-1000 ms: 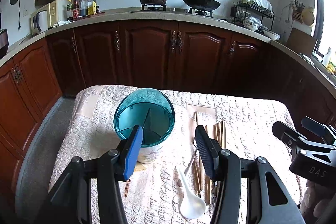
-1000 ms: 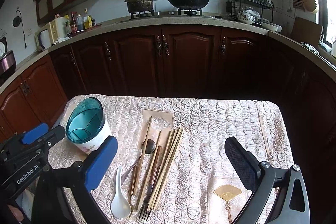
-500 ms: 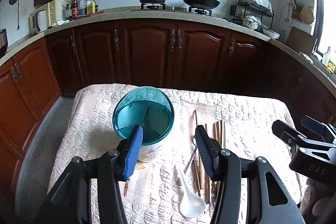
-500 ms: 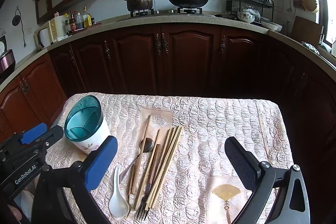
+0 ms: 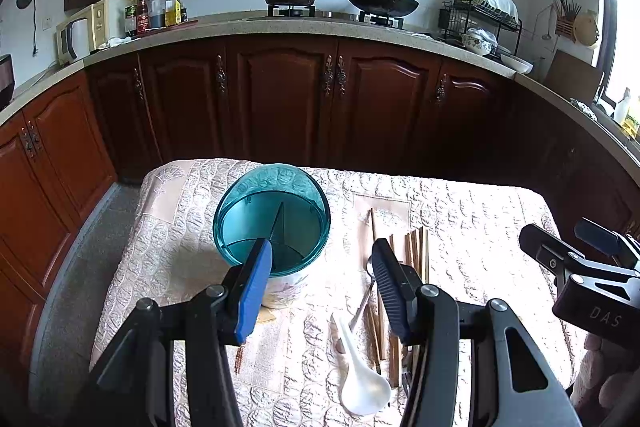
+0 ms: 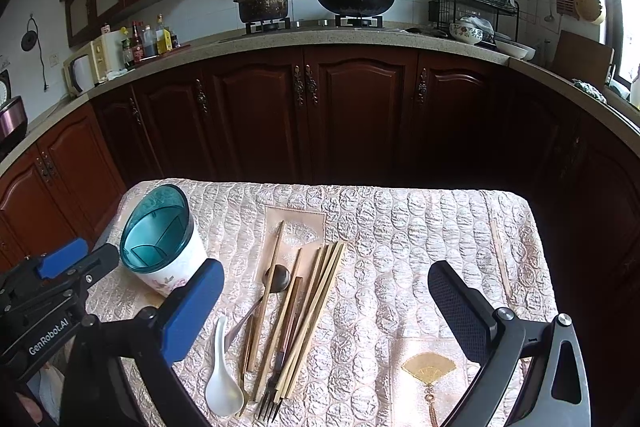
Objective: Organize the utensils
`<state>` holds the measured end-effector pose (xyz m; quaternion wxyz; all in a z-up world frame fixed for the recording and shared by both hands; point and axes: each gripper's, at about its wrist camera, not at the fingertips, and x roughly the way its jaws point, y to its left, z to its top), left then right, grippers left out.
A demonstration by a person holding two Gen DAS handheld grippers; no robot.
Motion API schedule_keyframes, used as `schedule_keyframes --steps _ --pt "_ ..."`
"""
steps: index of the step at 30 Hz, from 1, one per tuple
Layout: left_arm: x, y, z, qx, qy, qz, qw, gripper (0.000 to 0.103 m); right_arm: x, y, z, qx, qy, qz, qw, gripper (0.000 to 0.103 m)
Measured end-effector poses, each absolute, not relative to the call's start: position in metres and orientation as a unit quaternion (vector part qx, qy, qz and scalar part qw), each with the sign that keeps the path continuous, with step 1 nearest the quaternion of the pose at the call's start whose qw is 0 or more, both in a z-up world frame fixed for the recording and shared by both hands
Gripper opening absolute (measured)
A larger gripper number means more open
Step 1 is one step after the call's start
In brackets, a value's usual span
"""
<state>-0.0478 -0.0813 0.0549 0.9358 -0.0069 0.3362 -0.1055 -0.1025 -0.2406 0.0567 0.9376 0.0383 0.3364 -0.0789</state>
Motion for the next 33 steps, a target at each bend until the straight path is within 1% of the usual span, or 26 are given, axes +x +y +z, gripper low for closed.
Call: schedule_keyframes --steps 33 --pt "-0.0496 -0.0839 0.0511 -0.01 0.34 -0.107 0.934 0.053 -0.103 -0.2409 0.0512 0.045 0.341 -0.068 0.936 0.103"
